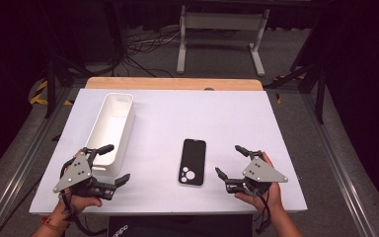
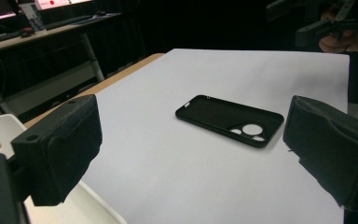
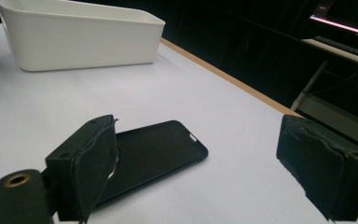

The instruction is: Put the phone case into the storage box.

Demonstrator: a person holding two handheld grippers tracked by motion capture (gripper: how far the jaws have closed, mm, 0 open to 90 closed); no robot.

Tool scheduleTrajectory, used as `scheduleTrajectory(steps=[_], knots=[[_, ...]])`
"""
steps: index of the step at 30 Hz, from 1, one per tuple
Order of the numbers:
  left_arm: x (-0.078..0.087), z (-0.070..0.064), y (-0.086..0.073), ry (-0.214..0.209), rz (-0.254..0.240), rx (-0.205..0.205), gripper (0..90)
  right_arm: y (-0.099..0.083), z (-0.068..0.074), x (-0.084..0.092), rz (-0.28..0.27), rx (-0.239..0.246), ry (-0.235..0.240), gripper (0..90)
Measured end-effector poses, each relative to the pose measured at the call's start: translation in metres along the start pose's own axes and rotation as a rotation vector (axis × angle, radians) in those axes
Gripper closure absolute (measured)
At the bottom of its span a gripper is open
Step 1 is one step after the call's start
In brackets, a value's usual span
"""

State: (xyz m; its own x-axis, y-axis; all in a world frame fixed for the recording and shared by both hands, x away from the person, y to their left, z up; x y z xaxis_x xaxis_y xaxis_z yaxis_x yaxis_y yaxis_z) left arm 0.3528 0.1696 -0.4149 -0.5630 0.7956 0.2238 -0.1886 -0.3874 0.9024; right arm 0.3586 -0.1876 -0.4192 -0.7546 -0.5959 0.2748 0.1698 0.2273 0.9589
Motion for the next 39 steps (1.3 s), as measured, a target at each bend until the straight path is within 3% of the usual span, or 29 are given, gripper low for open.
scheduleTrajectory(steps=[5,7,9,12,14,15,18,19,23,28,34,37,39], knots=[[-0.007,-0.002,-0.002,-0.014,0.015,-0.011,7.4,-0.003,-0.002,0.0,0.007,0.0,-0.007,17.5],[-0.009,-0.004,-0.003,-0.032,0.009,0.012,7.3,-0.003,-0.004,-0.001,0.015,-0.011,-0.008,23.4],[-0.009,-0.004,-0.004,-0.036,0.014,0.0,7.4,-0.003,-0.005,-0.002,0.02,-0.021,-0.007,28.2],[-0.007,-0.004,-0.003,-0.028,0.016,-0.017,7.4,-0.004,-0.01,-0.006,0.043,-0.044,-0.013,42.1],[-0.005,-0.003,-0.003,-0.025,0.01,-0.007,7.6,-0.006,-0.012,-0.008,0.059,-0.058,-0.014,49.3],[-0.006,-0.003,-0.003,-0.025,0.01,-0.008,7.8,-0.009,-0.011,-0.01,0.079,-0.059,0.01,54.9],[-0.008,-0.001,-0.005,-0.024,0.013,-0.001,7.8,-0.014,-0.013,-0.012,0.127,-0.044,0.01,69.6],[-0.008,-0.001,-0.005,-0.024,0.013,-0.001,7.8,-0.014,-0.013,-0.012,0.127,-0.044,0.01,69.6],[-0.011,-0.005,-0.007,-0.044,0.016,0.01,7.9,-0.017,-0.011,-0.018,0.164,-0.051,0.036,88.4],[-0.012,-0.01,-0.008,-0.06,0.031,0.003,8.7,-0.018,0.005,-0.028,0.2,-0.034,0.083,90.0],[-0.016,-0.01,-0.008,-0.071,0.039,-0.006,8.9,-0.009,0.026,-0.043,0.213,-0.072,0.162,90.0],[-0.017,-0.012,-0.009,-0.077,0.045,-0.003,8.9,-0.003,0.034,-0.053,0.226,-0.037,0.164,90.0],[-0.017,-0.014,-0.01,-0.075,0.052,-0.005,8.9,-0.001,0.031,-0.06,0.249,0.0,0.131,90.0]])
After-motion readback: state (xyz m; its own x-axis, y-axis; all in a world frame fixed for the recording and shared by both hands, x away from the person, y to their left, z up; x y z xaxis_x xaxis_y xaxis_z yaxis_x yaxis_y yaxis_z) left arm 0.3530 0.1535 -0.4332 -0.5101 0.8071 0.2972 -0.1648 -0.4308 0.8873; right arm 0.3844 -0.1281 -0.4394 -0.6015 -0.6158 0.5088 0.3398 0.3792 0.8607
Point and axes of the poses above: each handheld gripper's, and its own axes: x roughly backward along the jaws, y roughly out of its top, z roughly to its left, the point moved 7 cm from there along -x, roughly forward along the jaws, and after that the axes turned 13 degrees about -x, right-handed, at the moved point
